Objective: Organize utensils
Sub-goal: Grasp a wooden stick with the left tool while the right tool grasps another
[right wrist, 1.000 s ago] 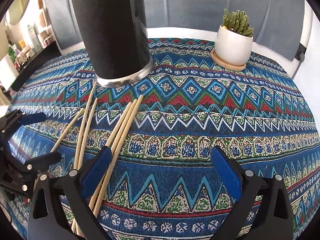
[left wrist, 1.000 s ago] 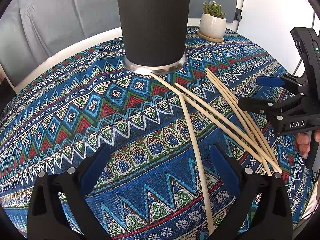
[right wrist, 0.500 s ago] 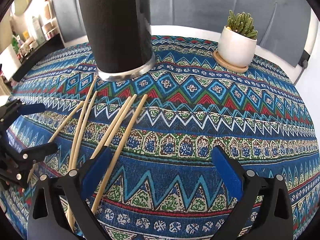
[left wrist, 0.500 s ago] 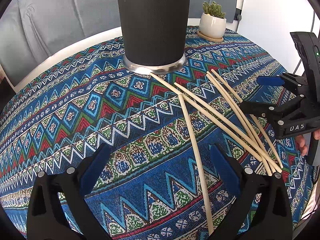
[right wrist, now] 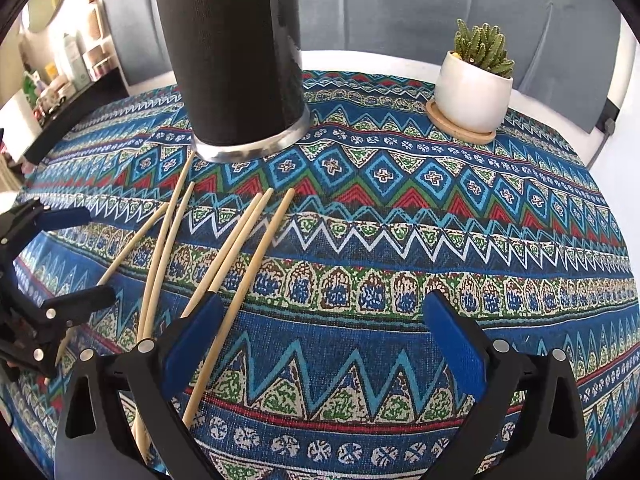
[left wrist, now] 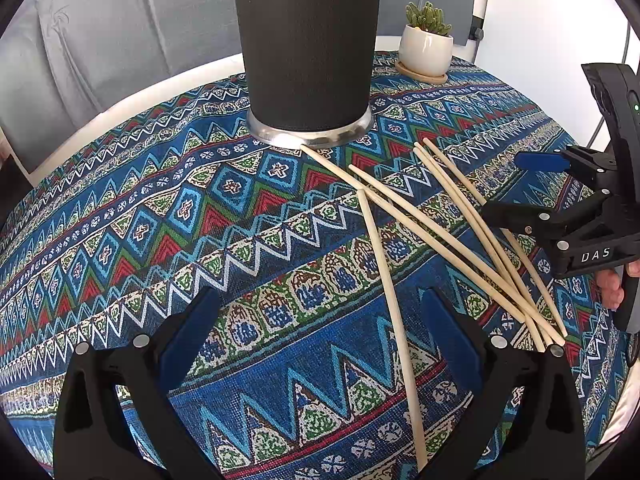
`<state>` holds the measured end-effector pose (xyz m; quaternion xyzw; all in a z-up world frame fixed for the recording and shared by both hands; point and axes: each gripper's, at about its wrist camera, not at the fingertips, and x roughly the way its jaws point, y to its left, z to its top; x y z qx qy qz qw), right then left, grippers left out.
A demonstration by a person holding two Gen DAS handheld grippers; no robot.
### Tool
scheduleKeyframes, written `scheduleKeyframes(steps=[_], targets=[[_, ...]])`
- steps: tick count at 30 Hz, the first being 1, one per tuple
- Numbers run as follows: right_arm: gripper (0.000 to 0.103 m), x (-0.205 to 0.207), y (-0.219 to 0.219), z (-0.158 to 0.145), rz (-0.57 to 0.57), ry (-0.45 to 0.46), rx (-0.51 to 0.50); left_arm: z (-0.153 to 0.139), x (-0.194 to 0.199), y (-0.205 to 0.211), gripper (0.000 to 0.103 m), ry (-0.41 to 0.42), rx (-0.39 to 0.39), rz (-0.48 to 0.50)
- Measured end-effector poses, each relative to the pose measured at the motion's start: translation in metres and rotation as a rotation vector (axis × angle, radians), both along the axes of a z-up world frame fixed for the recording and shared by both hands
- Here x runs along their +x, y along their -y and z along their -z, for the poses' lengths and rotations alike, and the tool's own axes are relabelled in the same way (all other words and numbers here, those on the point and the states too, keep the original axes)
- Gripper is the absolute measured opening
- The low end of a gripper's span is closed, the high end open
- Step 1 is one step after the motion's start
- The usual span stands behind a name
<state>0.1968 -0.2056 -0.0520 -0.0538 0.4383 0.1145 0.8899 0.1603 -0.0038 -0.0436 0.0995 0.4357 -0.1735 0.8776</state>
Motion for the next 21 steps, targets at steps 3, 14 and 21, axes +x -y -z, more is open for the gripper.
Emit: scheduleKeyframes(steps=[3,14,21], targets=[[0.079,-0.002,0.002,-0.001,-0.02,-0.004,-0.004,0.0,0.001,0.0,0.093,0.011,0.009,0.009],[0.006,-0.01,0.035,-0.011,-0.021,-0.035,0.106,-0.011,0.008,-0.052,0.005,0.047,0.008,-0.113],[0.005,-0.014,0.063,-0.023,0.02,-0.016,0.234,-0.019,0.01,-0.088,0.005,-0.015,-0.126,-0.179]])
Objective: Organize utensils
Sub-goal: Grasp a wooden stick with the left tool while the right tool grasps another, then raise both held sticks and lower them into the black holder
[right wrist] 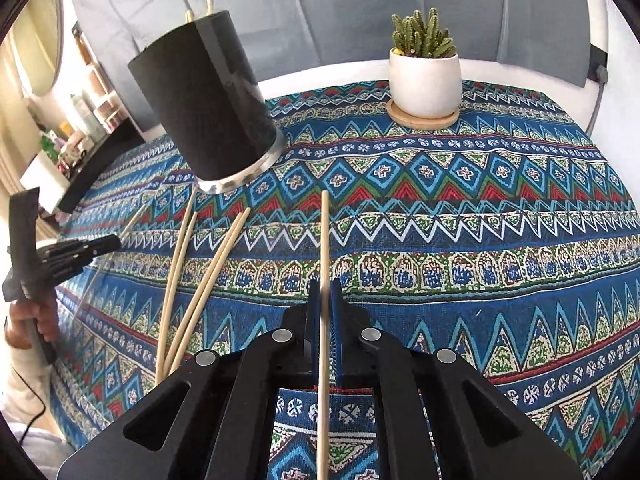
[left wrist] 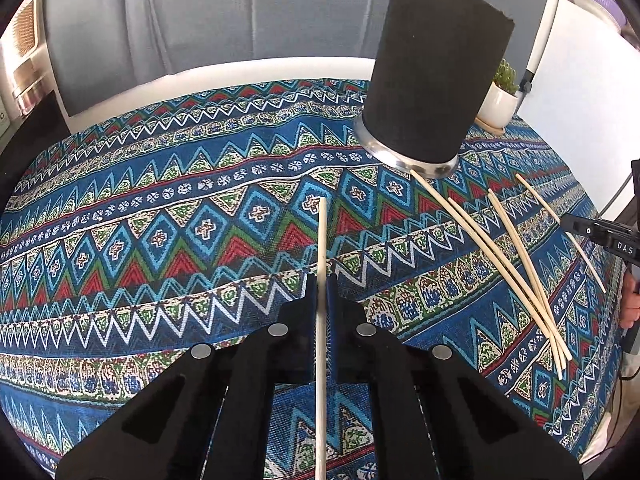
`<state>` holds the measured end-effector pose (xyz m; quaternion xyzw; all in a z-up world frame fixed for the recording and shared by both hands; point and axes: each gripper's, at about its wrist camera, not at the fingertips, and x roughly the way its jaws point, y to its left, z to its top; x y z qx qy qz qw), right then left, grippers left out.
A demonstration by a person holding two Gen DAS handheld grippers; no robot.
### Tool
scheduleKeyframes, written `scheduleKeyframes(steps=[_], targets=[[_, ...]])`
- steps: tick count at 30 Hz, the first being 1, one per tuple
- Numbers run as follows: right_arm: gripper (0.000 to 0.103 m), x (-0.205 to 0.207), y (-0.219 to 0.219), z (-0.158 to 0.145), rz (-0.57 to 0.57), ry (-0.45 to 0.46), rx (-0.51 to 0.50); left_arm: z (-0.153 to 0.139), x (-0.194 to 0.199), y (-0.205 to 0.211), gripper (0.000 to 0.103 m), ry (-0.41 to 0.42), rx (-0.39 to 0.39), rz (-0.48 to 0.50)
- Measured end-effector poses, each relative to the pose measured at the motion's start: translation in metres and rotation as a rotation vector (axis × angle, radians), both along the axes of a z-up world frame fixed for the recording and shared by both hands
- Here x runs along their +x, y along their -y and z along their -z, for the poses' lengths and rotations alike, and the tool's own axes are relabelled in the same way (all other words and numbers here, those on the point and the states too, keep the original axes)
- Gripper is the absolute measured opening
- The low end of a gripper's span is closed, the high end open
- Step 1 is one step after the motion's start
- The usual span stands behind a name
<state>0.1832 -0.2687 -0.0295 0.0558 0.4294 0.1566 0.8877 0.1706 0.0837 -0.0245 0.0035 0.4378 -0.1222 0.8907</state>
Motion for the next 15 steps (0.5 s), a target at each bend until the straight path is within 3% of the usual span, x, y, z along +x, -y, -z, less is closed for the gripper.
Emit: scheduleKeyframes(steps=[15], targets=[[0.005,-0.007,0.02,-0.083,0.008,0.184,0.035,-0.084,0.007,-0.035,0.005,0.125,-0.058,-0.039]])
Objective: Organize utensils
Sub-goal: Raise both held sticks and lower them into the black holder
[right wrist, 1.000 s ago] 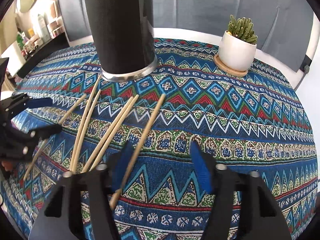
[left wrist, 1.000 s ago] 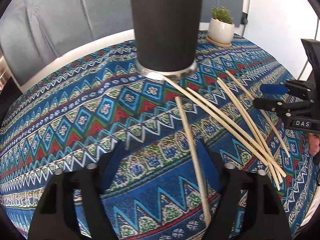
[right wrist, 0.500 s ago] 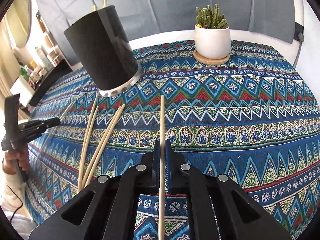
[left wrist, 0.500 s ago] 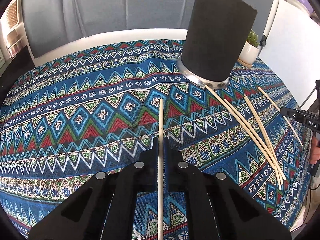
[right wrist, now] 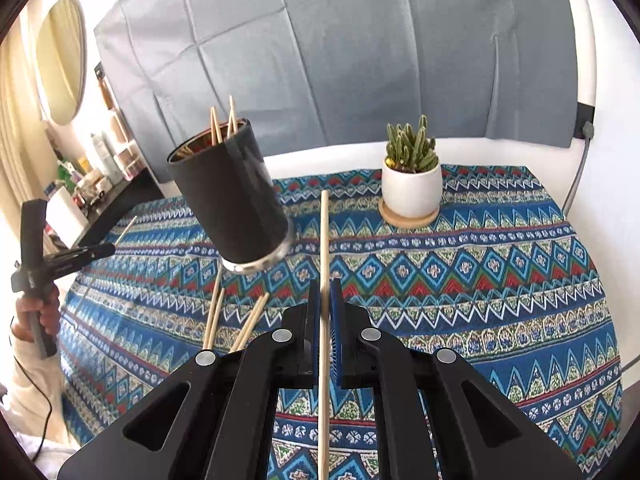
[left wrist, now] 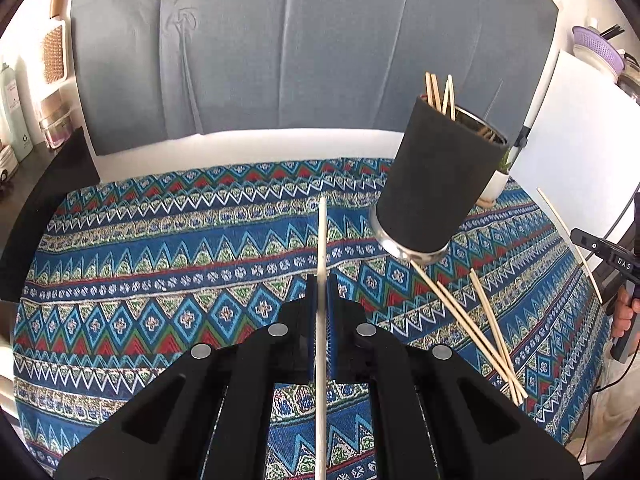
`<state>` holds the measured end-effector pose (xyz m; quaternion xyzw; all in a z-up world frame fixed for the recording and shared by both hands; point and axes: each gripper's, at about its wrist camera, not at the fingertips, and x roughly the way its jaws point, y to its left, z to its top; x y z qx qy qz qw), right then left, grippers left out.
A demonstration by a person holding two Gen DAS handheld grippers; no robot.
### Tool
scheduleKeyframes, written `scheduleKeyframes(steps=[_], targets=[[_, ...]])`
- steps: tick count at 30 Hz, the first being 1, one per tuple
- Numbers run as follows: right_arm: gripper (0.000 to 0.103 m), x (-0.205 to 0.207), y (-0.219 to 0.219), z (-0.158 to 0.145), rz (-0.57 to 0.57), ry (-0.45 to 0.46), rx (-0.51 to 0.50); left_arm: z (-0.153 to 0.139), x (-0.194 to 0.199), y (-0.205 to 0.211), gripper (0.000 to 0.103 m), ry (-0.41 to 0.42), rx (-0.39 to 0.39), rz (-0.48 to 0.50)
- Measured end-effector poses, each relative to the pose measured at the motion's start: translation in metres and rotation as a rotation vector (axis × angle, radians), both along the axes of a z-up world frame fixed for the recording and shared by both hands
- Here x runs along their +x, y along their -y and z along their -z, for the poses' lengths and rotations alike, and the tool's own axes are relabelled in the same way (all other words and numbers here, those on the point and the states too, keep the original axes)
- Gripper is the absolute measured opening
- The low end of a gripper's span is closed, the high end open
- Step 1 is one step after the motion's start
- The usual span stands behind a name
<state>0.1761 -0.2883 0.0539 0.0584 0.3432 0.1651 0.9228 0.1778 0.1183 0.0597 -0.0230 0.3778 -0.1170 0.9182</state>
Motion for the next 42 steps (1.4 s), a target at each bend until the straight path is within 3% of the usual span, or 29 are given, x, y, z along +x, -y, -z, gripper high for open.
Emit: scheduleKeyframes(steps=[12,18,25,27,31,35,42], targets=[[0.005,0.019,-0.034,-0.066,-0.086,0.166,0.05,-0.069,0.02,0.022,0.005,0.137,0.028,0.023],[0.005,0.033,-0.053,-0.093,-0.126,0.265,0.092,-0.093,0.038,0.043,0.005,0.209,-0.018,0.058],[0.005,0.068,-0.066,-0.106,-0.121,0.347,0.203,-0.106,0.068,0.076,0.005,0.258,-0.154,0.135],[0.005,0.076,-0.071,-0.107,-0.123,0.389,0.219,-0.105,0.079,0.082,0.005,0.24,-0.211,0.163],[0.005,0.097,-0.083,-0.105,-0.129,0.417,0.261,-0.107,0.097,0.088,0.005,0.26,-0.266,0.148],[0.005,0.111,-0.09,-0.103,-0.137,0.482,0.33,-0.115,0.106,0.086,0.005,0.361,-0.361,0.165],[0.005,0.138,-0.091,-0.085,-0.078,0.535,0.483,-0.109,0.123,0.085,0.005,0.48,-0.439,0.056]])
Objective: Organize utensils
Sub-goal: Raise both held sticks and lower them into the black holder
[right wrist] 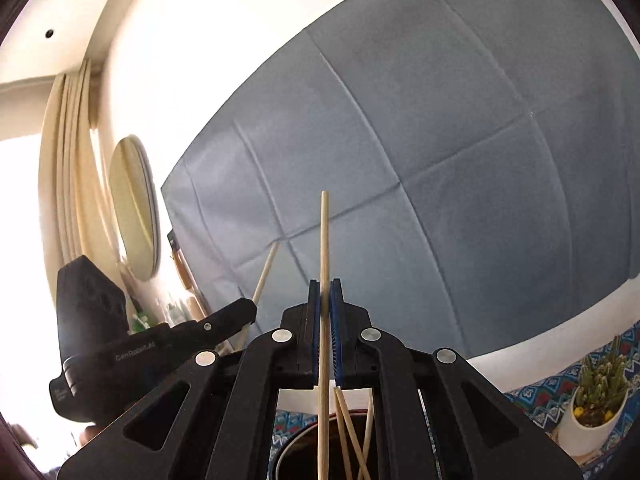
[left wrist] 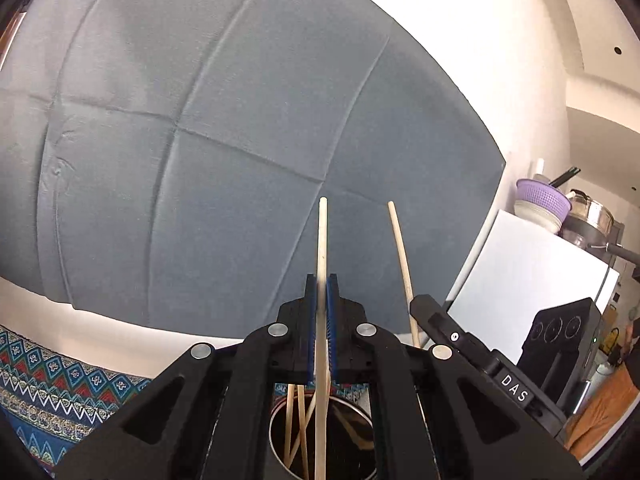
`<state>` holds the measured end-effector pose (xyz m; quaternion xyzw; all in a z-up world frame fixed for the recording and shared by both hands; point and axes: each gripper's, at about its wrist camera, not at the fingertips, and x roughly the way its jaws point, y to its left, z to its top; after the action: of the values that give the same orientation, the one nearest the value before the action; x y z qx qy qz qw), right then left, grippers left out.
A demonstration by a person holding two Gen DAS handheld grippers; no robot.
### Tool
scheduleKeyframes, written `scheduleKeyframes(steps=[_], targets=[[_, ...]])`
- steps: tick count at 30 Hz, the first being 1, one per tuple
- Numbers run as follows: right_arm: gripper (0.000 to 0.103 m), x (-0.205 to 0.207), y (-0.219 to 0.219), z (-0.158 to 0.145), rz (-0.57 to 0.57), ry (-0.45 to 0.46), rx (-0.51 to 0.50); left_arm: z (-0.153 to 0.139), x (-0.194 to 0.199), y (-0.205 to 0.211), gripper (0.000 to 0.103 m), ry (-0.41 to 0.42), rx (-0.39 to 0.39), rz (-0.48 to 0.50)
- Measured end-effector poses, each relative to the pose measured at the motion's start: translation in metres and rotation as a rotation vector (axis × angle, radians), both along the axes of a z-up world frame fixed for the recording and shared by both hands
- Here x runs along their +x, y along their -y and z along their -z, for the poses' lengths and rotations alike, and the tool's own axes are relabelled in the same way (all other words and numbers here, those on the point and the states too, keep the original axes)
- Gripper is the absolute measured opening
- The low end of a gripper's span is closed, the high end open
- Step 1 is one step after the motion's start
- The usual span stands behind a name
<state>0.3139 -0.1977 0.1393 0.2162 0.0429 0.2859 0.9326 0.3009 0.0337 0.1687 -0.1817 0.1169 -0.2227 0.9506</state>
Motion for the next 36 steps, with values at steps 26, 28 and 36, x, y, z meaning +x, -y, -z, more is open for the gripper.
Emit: scheduleKeyframes(steps=[26,28,36], targets=[[0.005,0.005,-0.034,0.05,0.007,-0.02,-0.128,0.064,0.003,0.017,0.005,0.11,0.024,-0.013],[0.005,-0.002,-0.033,0.05,0.002,-0.01,-0.15,0.065,-0.002,0.019,0.005,0.12,0.066,-0.009],[0.005,-0.033,-0.028,0.05,0.004,0.009,-0.291,0.065,-0.028,0.024,0.005,0.171,0.144,0.012]])
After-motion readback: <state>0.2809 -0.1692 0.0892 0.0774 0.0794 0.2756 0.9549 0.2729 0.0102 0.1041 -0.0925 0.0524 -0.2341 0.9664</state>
